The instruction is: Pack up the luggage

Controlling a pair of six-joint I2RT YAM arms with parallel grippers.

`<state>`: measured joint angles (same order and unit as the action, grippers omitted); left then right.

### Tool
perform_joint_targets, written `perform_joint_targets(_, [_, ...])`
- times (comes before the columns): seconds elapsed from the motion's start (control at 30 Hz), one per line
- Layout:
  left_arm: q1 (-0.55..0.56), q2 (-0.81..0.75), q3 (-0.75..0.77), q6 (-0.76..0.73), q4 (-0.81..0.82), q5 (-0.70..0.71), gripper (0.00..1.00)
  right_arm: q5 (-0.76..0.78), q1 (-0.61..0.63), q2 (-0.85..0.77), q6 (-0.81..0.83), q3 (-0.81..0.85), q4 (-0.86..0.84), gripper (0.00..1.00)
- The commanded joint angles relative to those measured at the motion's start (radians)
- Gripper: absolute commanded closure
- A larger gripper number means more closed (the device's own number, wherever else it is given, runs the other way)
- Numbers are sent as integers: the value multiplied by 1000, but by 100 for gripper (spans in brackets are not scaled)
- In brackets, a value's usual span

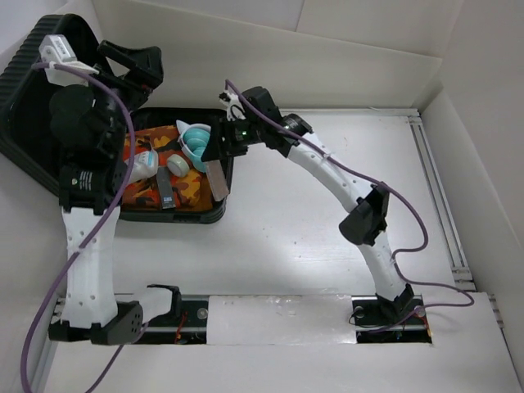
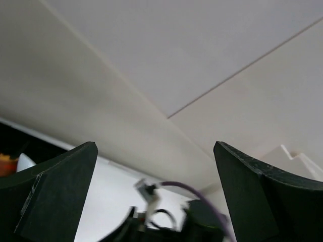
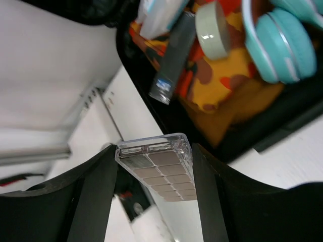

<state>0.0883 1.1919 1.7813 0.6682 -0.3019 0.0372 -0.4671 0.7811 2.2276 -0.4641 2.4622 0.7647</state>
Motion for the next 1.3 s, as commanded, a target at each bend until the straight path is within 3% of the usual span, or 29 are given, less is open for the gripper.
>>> perform_joint_targets(0.0, [73, -43, 47, -41, 18, 117, 0, -68, 10, 27, -194, -22, -289, 74])
perform_joint_targets(0.07, [73, -52, 7, -41, -2, 150, 0, 23, 10, 58, -226, -2, -378, 60])
perform_joint_targets(0.1, [73, -52, 7, -41, -12, 159, 0, 40, 10, 73, -238, -2, -402, 41])
perform_joint_targets(0.17, [73, -61, -17, -41, -35, 182, 0, 10, -2, 115, -287, 15, -467, 13])
perform_joint_targets(0.3, [73, -71, 3, -67, -107, 266, 0, -6, -11, 110, -260, 29, -371, 0])
perform_joint_targets(0.4, [73, -15, 56, -105, -248, 369, 0, 106, -11, -58, -153, -153, -334, 0])
perform_joint_targets(0.43, [73, -15, 56, -105, -279, 410, 0, 132, -23, -106, -136, -298, -334, 0])
perform_joint_targets(0.6, [54, -15, 29, -93, -460, 570, 0, 188, -46, -360, -33, -645, -289, 3])
perform_joint_targets(0.63, [54, -15, 38, -81, -494, 655, 0, 188, -46, -405, -33, -711, -304, 3])
perform_joint_targets(0.7, [44, -15, 50, -61, -558, 732, 12, 170, -55, -541, -21, -899, -338, 14])
perform_joint_targets(0.77, [30, 14, 73, 13, -713, 828, 24, 128, -55, -620, 5, -1030, -363, 14])
perform_joint_targets(0.8, [7, 43, 87, 48, -827, 860, 24, 128, -42, -687, 28, -1064, -363, 14])
perform_joint_targets(0.87, [-39, 43, 78, 45, -829, 871, 24, 116, -5, -746, 50, -1123, -363, 12])
perform_joint_targets(0.93, [-192, 31, 78, 45, -829, 823, 20, 116, 18, -816, 68, -1184, -352, 12])
perform_joint_targets(1.07, [-220, 112, 52, 27, -819, 934, 14, 91, 43, -910, 103, -1238, -325, 11])
perform_joint_targets(1.13, [-318, 147, 67, 27, -819, 876, 14, 82, 43, -939, 117, -1247, -311, 9])
perform_joint_targets(1.17, [-419, 175, 55, 40, -819, 848, 14, 82, 43, -959, 117, -1247, -311, 9])
perform_joint_targets(1.27, [-438, 201, 59, -14, -743, 806, 14, 73, 53, -987, 149, -1247, -269, 9])
